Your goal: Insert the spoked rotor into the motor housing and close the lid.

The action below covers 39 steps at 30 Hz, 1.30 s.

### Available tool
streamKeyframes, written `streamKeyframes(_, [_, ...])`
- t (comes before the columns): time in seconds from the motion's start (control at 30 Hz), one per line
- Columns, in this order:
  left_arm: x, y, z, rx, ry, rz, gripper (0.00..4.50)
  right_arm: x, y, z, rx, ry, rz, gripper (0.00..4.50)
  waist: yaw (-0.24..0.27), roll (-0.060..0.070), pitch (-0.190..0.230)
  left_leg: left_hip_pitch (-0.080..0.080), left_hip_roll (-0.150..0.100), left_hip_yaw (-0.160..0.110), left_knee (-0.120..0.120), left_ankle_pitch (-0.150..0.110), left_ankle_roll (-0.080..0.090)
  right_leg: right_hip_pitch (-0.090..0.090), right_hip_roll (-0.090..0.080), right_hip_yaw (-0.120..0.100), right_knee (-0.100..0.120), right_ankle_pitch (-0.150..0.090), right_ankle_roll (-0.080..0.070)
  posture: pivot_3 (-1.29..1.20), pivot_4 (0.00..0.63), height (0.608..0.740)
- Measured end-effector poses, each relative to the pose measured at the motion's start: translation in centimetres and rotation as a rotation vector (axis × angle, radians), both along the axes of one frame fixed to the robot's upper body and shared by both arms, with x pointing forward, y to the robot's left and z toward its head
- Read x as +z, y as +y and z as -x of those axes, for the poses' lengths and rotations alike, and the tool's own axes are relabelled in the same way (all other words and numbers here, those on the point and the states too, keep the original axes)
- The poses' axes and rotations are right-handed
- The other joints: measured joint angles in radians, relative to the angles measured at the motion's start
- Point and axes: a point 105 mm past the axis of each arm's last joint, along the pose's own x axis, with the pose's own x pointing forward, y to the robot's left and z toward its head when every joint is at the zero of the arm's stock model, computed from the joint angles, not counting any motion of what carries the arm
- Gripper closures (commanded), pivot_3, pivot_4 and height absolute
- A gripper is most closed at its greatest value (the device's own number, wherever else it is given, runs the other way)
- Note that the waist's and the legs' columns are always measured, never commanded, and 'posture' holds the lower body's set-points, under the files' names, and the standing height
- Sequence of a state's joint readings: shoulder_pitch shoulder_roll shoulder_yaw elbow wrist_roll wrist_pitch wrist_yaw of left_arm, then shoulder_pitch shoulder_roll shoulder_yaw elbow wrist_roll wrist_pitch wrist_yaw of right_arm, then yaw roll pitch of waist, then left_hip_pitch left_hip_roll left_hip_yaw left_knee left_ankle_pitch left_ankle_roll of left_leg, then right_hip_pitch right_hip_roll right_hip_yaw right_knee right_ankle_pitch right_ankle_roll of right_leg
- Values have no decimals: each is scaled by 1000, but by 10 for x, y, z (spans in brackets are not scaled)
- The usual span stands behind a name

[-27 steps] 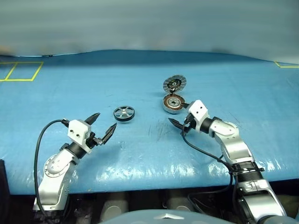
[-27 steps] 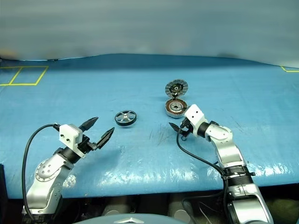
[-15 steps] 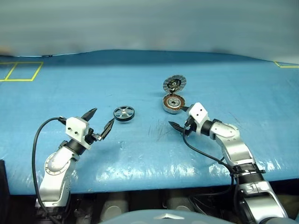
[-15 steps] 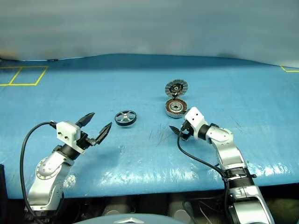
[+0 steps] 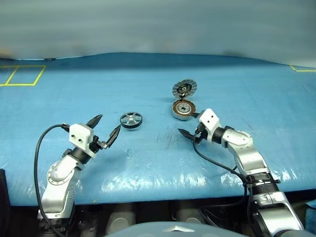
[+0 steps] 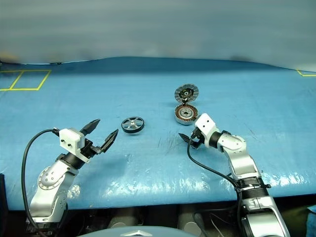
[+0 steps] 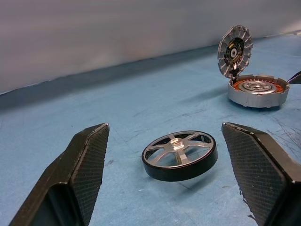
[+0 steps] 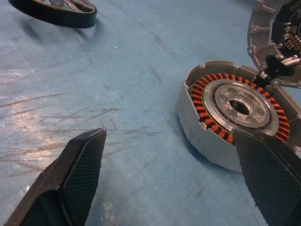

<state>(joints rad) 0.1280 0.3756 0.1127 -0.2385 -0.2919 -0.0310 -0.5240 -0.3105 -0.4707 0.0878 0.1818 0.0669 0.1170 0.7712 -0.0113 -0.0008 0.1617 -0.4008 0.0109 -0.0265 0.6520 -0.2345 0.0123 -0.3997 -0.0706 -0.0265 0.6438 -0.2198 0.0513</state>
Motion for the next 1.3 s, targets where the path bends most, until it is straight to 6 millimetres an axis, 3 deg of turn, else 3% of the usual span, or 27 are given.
streamKeyframes(0.37, [-2, 0, 1, 4, 5, 8, 426, 12, 8, -7, 99, -12, 92, 12, -1, 0, 0, 0, 0, 0, 0, 0, 0, 0, 0, 0, 0, 0, 0, 0, 150, 740])
streamKeyframes(0.6, [-3, -2, 0, 3, 8, 13, 426, 9, 15, -20, 213, 44, 304, 12, -1, 0, 0, 0, 0, 1, 0, 0, 0, -1, 0, 1, 0, 0, 0, 0, 150, 740])
streamKeyframes(0.83, [-8, -3, 3, 3, 27, 14, 426, 21, 13, -40, 255, 23, 460, 12, -1, 0, 1, 0, 0, 1, -1, 0, 0, -1, 0, 1, 0, 3, -4, 0, 150, 740])
streamKeyframes(1.3, [-13, -7, 4, 3, 39, 26, 426, 13, 7, -52, 273, 58, 547, 12, -2, -1, 1, 0, 0, 2, -2, 0, 0, -2, 0, 1, -1, 3, -4, 0, 150, 740])
